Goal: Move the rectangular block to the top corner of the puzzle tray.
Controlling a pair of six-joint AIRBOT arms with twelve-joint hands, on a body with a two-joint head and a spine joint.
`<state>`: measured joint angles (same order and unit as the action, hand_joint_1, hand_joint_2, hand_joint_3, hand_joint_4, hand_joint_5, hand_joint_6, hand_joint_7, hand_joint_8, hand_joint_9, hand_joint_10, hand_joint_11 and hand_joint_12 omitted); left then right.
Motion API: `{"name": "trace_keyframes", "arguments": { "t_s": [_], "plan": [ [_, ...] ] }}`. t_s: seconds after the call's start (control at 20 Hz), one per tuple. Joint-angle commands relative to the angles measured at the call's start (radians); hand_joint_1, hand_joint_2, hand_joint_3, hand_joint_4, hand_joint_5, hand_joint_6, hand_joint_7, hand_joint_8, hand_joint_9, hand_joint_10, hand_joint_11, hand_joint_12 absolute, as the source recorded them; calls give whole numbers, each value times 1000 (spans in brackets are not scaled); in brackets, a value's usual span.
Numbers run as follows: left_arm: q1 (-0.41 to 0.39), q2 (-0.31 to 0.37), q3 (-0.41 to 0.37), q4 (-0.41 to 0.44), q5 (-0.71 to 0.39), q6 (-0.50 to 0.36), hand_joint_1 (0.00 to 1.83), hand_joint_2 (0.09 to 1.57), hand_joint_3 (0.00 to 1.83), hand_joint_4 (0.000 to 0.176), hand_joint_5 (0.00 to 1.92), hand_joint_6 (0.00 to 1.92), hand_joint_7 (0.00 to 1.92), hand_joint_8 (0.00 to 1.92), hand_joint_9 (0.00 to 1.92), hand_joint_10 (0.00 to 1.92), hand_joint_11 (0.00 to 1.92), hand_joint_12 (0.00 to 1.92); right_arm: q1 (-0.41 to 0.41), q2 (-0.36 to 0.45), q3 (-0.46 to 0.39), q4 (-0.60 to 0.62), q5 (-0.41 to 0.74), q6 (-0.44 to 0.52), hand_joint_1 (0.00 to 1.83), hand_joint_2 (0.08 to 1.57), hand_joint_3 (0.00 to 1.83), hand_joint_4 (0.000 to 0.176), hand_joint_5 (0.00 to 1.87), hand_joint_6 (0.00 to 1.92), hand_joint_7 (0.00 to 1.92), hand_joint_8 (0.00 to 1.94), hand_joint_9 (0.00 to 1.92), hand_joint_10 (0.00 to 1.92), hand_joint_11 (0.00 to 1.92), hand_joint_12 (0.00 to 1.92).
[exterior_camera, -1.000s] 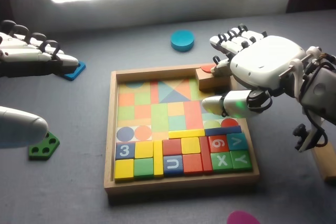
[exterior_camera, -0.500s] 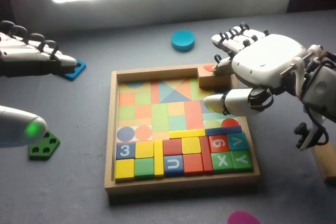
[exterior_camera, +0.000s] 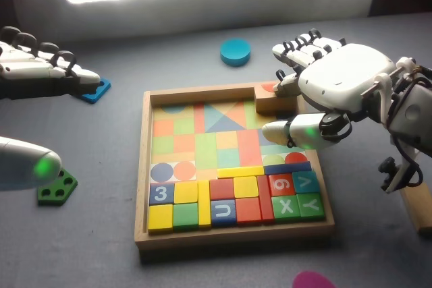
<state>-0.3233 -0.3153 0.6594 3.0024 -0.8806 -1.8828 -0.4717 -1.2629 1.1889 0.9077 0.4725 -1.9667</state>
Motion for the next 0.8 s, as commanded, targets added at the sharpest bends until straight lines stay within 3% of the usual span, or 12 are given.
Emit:
{"name": "trace_keyframes", "arguments": {
  "t_s": [0.0,0.45,0.6,0.75],
  "plan": [
    [-14,3,-4,10,90,-1,20,1336,0,14,37,1,56,0,18,1,0,63,7,14,9,-7,51,-5,0,1157,5,0,557,13,20,0,0,0,0,0],
    [-14,3,-3,10,90,-1,0,1335,1,12,46,1,61,1,37,4,0,110,37,47,-16,-7,55,0,0,1154,2,0,594,27,54,10,0,0,0,0],
    [-14,3,-2,10,90,-1,0,1340,1,16,46,0,54,0,20,6,0,42,66,70,-44,-7,59,-5,0,1154,2,0,574,18,53,7,0,0,0,0],
    [-14,4,1,10,90,-1,0,1337,0,18,63,5,75,4,39,3,0,145,102,100,-86,-7,70,-4,0,1156,3,0,582,21,73,13,0,0,0,0]
  ]
}}
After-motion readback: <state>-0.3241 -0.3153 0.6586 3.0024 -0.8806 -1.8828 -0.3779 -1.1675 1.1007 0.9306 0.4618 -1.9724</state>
